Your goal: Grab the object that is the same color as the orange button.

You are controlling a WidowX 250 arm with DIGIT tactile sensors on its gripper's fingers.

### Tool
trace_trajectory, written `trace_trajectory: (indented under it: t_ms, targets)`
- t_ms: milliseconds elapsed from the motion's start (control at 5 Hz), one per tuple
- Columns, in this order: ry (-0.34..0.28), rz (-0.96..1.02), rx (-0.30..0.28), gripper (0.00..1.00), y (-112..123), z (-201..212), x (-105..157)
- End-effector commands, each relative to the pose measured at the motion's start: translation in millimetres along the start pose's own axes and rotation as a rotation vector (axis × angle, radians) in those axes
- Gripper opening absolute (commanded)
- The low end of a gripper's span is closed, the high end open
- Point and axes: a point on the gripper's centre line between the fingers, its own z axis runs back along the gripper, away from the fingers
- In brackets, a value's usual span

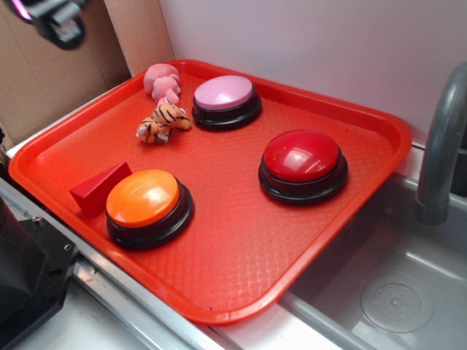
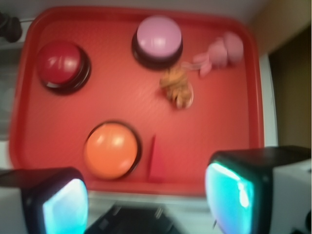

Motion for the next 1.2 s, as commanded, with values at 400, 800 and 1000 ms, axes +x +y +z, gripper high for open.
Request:
trace_trajectory:
  t_ms: [400, 800, 1000]
  targets:
    - [-0.092, -0.024, 0.173, 1.00, 53, -133, 45]
    - [-0.104, -0.035, 0.114, 1.00, 58, -165, 45]
    - [-0.110, -0.041, 0.088, 1.00, 59, -174, 46]
